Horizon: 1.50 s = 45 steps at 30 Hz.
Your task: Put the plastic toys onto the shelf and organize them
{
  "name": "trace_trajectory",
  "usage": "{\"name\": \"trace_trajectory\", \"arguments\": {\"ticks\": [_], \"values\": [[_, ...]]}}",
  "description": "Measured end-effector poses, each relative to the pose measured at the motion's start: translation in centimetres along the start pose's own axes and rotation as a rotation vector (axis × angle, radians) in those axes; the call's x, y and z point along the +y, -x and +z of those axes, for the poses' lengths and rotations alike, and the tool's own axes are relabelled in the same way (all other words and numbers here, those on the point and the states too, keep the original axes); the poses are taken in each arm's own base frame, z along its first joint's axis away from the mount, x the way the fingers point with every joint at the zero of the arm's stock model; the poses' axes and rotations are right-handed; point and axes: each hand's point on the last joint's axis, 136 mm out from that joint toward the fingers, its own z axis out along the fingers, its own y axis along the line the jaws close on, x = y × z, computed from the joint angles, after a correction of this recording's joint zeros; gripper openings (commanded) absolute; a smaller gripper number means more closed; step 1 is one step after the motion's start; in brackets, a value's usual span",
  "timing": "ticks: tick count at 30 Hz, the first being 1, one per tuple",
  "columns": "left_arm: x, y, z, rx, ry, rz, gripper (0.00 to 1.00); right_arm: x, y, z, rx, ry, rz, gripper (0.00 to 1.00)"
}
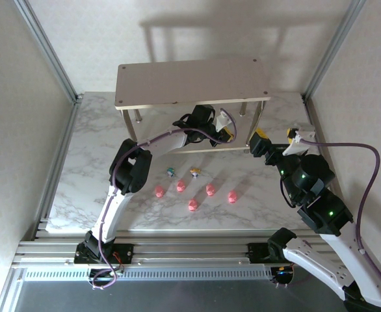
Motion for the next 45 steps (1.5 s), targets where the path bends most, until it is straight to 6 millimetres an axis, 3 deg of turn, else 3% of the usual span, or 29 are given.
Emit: {"name": "trace_trajectory", "arguments": {"ticks": [45], "values": [[-0.03,-0.16,0.01,0.006,-0.001,-0.003,0.33,0.14,0.07,0.15,-0.012,0.005,-0.001,0.99]]}}
